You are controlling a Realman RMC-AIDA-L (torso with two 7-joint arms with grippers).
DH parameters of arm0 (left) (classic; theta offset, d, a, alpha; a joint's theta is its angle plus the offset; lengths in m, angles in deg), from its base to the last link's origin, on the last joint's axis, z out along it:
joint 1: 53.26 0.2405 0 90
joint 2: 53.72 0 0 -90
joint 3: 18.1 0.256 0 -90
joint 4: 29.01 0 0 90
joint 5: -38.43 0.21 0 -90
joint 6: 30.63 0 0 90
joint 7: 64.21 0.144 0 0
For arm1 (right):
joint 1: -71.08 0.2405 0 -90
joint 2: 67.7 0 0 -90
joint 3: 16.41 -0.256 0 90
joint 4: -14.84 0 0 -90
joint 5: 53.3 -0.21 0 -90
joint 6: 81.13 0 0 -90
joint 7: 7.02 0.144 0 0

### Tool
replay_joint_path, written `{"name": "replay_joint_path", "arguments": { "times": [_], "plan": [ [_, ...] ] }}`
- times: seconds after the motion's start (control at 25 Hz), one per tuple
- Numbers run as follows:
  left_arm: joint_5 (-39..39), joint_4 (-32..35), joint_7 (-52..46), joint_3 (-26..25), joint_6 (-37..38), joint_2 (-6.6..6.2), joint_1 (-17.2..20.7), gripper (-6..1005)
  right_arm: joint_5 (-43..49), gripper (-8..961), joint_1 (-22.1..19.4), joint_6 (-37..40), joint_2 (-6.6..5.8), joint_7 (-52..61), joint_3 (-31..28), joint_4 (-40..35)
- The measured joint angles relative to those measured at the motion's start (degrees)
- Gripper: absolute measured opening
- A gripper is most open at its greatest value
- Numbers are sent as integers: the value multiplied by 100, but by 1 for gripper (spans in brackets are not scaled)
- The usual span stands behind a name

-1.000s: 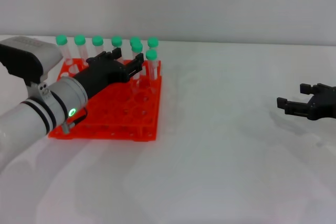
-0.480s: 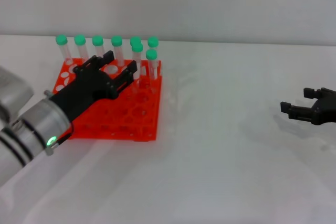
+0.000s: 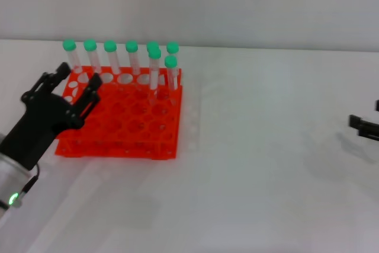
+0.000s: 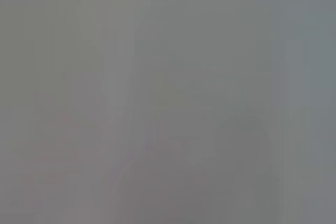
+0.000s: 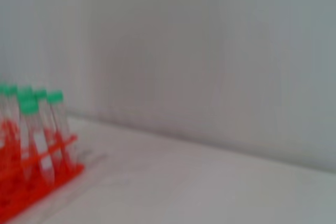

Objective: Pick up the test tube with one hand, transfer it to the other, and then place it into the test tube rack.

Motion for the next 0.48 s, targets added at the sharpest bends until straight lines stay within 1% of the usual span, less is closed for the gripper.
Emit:
{"name": "replay_joint_path", "arguments": {
  "times": [0.24,0.28,0.32,0.36,0.48],
  "plan": [
    [-498,-457,240,-9,551,6,152,679,-601,868,-306,-1200,-26,-1461,-1554,913],
    [-515,-499,241,-14,612,6,157,679,-670,868,-376,-1477,-33,-1859,-1997,1207],
    [-550,-561,243,-18,714,6,165,679,-689,868,-407,-1614,-35,-2051,-2182,1364],
    [-577,-608,244,-19,791,6,172,679,-702,868,-472,-1837,-38,-2416,-2542,1635],
    [-763,-726,246,-10,960,14,211,679,-713,868,-629,-2314,-40,-3384,-3354,2317]
  ]
}}
